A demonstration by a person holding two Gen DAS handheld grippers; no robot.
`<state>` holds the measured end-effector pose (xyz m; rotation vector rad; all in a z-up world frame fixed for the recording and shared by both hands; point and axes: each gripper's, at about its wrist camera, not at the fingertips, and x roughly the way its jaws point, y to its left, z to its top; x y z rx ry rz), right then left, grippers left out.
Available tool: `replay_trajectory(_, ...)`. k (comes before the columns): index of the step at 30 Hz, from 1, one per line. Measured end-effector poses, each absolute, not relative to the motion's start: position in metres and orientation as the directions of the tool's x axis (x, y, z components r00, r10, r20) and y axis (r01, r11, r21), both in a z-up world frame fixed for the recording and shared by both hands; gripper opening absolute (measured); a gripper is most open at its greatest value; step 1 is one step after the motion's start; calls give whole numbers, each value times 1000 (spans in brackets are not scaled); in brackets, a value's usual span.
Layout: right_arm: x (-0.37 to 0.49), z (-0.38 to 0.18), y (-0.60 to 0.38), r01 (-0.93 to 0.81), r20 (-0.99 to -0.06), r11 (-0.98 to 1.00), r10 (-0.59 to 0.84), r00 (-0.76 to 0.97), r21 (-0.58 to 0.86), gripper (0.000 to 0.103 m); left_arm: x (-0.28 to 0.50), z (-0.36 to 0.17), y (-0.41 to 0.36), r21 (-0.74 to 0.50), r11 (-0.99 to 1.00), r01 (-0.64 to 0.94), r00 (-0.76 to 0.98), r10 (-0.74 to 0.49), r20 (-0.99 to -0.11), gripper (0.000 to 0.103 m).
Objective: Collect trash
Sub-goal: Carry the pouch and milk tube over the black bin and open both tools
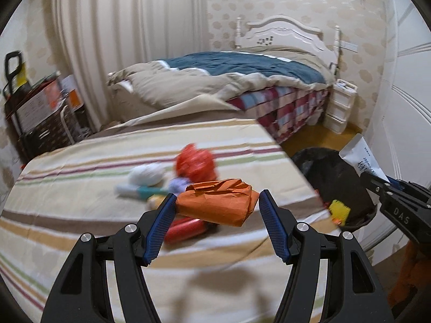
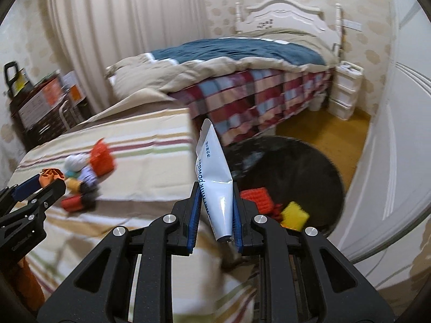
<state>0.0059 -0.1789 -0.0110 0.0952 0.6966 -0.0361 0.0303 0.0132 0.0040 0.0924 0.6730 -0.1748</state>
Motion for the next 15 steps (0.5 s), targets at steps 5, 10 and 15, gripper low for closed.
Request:
replay_trajectory(5, 19, -13, -209, 127, -637, 989, -46, 769, 82, 20, 51, 4, -23, 35, 971, 235, 768, -164, -619, 64)
replay_trajectory(10, 30, -18, -236, 173, -639, 980, -71, 766, 98, 20, 71, -3, -63, 49, 961, 271, 754, -181, -631, 64)
replay_trajectory(15, 40, -26, -255, 208, -649, 973, -92, 755, 104, 20, 86, -10, -93, 66, 952, 299, 745, -189, -639, 64)
